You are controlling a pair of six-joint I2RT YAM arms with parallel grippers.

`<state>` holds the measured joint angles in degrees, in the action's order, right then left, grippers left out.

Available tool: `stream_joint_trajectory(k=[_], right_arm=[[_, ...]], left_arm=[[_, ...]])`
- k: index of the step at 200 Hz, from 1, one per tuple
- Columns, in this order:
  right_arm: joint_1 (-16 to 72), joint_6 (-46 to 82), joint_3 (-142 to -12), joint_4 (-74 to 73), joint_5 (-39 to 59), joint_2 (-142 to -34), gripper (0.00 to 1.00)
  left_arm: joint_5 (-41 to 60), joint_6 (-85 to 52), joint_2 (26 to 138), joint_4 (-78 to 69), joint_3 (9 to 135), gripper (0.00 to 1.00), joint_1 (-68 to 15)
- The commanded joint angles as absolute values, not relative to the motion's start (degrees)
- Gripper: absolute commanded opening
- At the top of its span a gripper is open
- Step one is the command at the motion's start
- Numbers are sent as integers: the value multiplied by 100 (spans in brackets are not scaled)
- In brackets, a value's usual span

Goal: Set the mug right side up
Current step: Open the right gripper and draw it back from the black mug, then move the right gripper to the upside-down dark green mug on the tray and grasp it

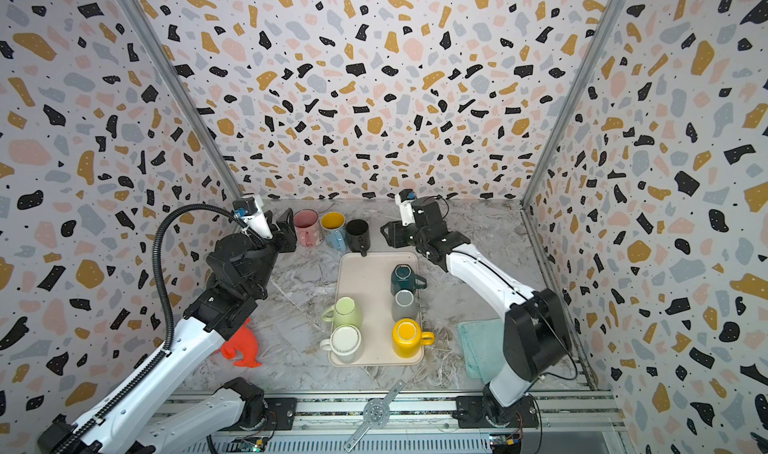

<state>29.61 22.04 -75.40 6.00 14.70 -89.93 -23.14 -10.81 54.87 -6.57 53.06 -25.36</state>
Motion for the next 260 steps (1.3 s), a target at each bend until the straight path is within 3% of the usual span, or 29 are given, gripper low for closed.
stream_joint_trajectory(k=[1, 31, 66, 88, 116, 158, 260], right_arm=[[2720, 2915, -7315, 1142, 1954, -8590, 46], [2176, 3719, -7028, 2114, 3152, -8279, 38], [1398, 5504, -5746, 1837, 4371, -7450, 54], [1101, 6533, -4933, 1400, 4793, -6938, 58], [858, 7064, -4374, 1297, 4997, -6812, 59], [815, 8479, -3554, -3, 5269, -7012, 53], [643, 9362, -3848, -1033, 5213, -8426, 47]], left_arm=[[-2522, -1178, 5397, -694, 5280, 52, -2498], [-2662, -1297, 5508, -498, 5320, 52, -2496], [-2725, -1456, 5563, -426, 5314, 52, -2491], [-2794, -1585, 5552, -249, 5353, 53, -2492], [-2854, -1661, 5589, -139, 5357, 53, -2479], [-2900, -1793, 5683, 62, 5431, 53, -2474], [-2958, -1837, 5960, 234, 5608, 55, -2252]])
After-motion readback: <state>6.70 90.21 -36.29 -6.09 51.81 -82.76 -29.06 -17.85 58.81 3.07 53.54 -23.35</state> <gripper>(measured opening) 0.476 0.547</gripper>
